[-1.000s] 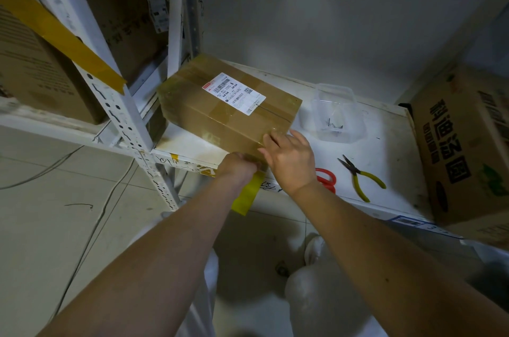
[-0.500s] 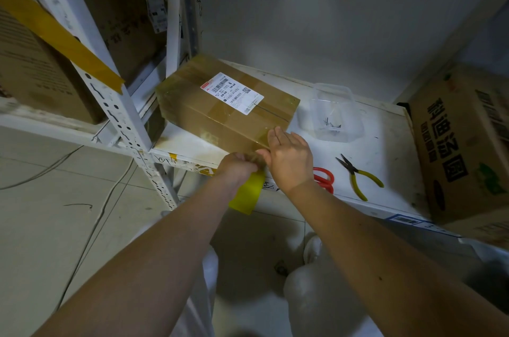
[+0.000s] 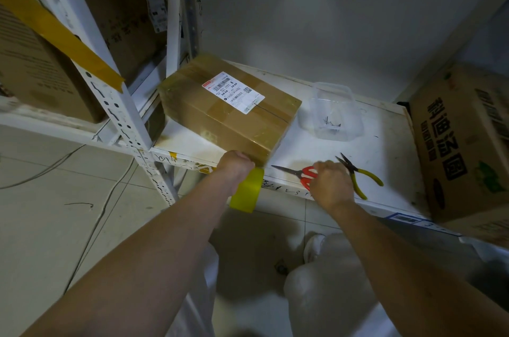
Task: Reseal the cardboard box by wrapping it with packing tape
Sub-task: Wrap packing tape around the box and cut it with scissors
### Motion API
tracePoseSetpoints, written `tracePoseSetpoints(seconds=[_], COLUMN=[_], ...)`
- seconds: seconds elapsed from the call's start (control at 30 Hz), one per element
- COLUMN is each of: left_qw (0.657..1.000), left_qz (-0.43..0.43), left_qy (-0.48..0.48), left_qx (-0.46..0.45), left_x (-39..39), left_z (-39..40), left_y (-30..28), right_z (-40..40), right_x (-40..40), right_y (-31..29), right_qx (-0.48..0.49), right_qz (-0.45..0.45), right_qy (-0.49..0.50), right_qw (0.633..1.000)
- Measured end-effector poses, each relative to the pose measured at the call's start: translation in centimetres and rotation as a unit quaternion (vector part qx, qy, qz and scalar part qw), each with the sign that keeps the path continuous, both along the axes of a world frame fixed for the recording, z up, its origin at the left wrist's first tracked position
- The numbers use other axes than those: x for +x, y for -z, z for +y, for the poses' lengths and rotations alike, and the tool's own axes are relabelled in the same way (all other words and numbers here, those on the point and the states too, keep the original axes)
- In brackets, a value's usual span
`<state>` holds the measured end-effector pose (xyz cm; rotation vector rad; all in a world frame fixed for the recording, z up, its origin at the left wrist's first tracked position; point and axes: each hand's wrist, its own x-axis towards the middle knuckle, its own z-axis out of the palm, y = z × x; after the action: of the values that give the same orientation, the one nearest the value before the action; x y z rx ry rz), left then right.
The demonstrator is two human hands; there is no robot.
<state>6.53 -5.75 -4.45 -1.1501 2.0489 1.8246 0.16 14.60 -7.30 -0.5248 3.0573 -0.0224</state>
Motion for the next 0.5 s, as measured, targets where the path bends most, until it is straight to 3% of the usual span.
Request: tracePoseSetpoints(seconds=[0.2, 0.37, 0.43, 0.5], left_qw=[0.999, 0.999, 0.999, 0.999], left_qz=[0.012, 0.018, 0.022, 0.022], left_qy=[0.039, 0.048, 0.047, 0.046], left_qx=[-0.021, -0.013, -0.012, -0.019], left_x=[0.2, 0.6, 0.7, 0.7], left_z=[-0.6, -0.8, -0.8, -0.9], left_y=[-0.5, -0.7, -0.8, -0.8], right_z=[0.1, 0.2, 1.0, 1.7], right_x=[0.1, -0.5, -1.0, -1.5], right_y=[0.8, 0.0, 0.3, 0.1], right_qx=[0.063, 0.119, 0.046, -0.094], right_qz=[-0.019, -0.017, -0.058, -0.155], right_qy=[-0.072, -0.061, -0.035, -0.002], right_qw=[0.995, 0.991, 0.997, 0.983])
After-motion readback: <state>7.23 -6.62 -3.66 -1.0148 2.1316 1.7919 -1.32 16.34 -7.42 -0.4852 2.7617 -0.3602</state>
